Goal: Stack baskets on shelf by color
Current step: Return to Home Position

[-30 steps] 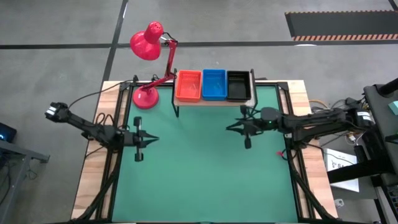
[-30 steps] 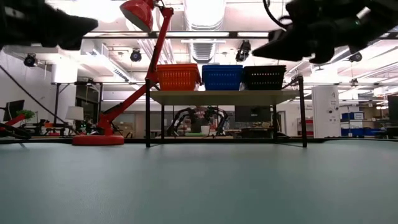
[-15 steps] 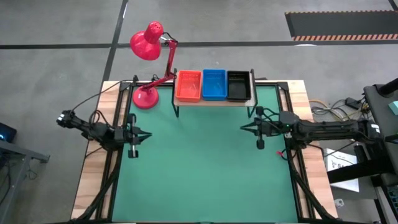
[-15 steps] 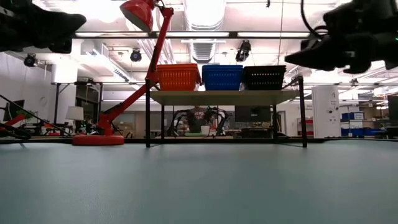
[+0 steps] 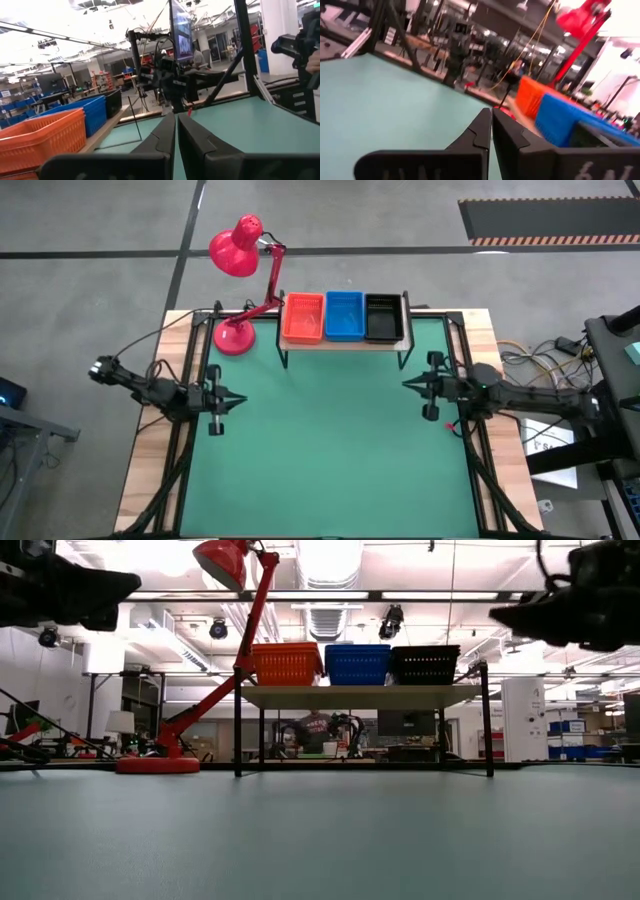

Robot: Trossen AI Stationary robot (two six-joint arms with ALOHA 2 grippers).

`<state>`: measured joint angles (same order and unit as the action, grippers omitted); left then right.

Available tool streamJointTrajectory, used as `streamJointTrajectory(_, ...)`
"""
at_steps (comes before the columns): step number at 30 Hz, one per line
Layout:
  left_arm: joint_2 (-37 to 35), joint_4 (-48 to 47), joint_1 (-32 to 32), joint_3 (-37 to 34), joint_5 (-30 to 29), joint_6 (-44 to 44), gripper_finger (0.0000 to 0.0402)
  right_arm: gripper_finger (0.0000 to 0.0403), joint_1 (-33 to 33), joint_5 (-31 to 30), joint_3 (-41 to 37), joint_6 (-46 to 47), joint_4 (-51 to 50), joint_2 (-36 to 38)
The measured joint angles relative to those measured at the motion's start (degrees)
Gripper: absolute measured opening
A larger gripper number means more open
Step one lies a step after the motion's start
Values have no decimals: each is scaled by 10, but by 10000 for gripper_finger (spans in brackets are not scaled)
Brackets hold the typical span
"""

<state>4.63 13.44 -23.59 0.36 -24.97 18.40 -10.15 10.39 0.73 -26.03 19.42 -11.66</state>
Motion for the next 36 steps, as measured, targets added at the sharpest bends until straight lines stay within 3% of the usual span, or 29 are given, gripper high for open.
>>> streamJointTrajectory(11, 33, 0, 0, 0, 0, 0, 4, 8, 0, 7, 0, -2, -89, 117)
streamJointTrajectory(22, 61, 1, 0, -1, 1, 0, 4, 8, 0, 34, 4, 25, -94, 112)
streamJointTrajectory(30, 78, 0, 0, -1, 1, 0, 4, 9, 0, 31, 7, 227, -82, 106)
streamJointTrajectory(36, 89, 1, 0, -1, 1, 0, 4, 9, 0, 31, 7, 269, -91, 104)
